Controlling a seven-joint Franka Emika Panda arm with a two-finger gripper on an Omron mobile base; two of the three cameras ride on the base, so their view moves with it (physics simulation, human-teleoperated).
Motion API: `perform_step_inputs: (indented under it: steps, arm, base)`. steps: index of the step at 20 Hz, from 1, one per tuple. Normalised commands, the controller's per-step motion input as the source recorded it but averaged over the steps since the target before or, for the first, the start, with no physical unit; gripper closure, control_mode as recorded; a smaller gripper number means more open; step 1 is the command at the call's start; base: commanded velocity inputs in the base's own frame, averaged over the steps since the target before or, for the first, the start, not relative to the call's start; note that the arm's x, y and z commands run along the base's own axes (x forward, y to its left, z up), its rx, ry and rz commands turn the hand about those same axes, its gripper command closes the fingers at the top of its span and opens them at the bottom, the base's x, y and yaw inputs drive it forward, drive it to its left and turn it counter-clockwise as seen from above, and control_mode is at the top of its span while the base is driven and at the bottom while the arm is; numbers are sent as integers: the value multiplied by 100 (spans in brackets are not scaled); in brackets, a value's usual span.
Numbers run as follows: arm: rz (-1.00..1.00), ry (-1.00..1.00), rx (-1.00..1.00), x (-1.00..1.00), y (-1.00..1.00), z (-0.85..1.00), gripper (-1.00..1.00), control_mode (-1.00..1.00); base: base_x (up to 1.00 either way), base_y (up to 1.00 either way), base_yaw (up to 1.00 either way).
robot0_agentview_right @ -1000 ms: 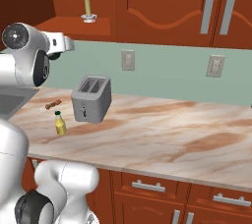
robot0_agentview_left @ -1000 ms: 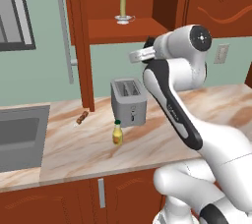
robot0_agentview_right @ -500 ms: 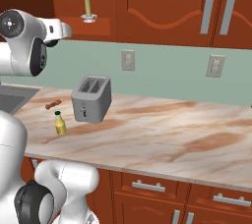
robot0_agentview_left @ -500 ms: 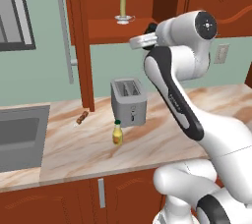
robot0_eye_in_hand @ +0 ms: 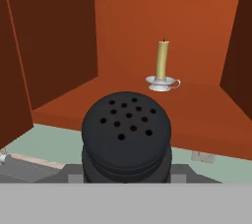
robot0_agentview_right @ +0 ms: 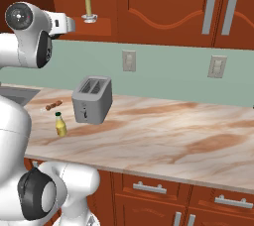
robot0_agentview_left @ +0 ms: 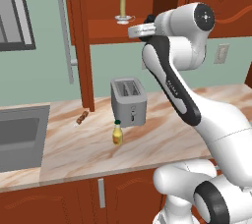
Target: Pick the shaker and mustard from the counter and place them in the cabinet.
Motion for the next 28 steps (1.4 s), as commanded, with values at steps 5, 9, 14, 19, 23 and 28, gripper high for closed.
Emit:
perform_step_inputs:
  steps: [5, 9, 14, 19, 23, 28]
  arm:
    - [2, 4, 6, 33, 8, -4, 100, -100]
    - [4, 12, 0, 18, 25, -28, 100, -100]
    - [3, 11, 0, 29, 20, -19, 100, -100]
    - [0, 2, 0, 36, 2, 2, 100, -100]
    - [0, 0, 1, 25, 0, 26, 100, -100]
    - [0, 0, 0, 29, 0, 6, 100, -100]
  base:
    - [0, 0, 0]
    - [0, 0, 0]
    - [0, 0, 0]
    - [0, 0, 0]
    - [0, 0, 0]
    - [0, 0, 0]
